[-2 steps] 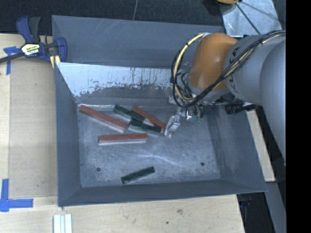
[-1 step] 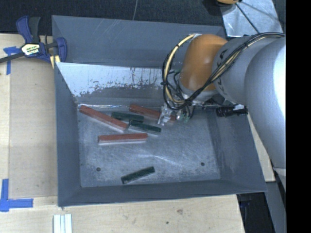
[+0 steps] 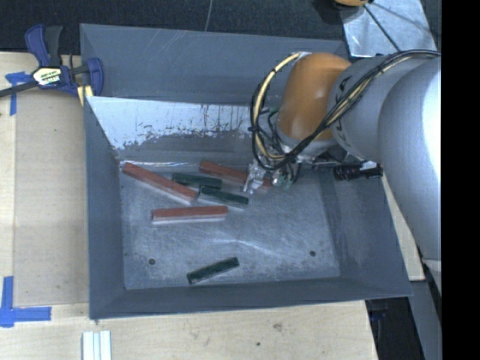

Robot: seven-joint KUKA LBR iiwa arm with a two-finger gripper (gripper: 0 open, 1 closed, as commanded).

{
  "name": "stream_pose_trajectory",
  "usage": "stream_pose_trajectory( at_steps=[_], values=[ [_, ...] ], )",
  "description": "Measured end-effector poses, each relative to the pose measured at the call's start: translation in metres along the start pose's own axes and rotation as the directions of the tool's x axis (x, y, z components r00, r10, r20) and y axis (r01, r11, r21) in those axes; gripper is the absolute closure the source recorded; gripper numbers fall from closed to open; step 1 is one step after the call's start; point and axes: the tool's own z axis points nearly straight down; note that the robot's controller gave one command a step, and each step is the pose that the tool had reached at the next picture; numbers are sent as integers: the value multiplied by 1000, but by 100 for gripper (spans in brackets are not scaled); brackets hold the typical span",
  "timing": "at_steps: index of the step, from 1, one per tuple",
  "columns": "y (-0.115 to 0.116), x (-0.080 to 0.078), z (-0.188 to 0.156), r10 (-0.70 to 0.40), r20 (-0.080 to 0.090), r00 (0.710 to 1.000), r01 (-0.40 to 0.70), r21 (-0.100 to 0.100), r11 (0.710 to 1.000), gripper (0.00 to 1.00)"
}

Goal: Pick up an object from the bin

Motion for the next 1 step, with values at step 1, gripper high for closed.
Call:
stream_pose_trajectory(
  at_steps=[1],
  values=[
    [0,-2,-34,-1,-3,1000,1,-3,1000,100]
  ],
)
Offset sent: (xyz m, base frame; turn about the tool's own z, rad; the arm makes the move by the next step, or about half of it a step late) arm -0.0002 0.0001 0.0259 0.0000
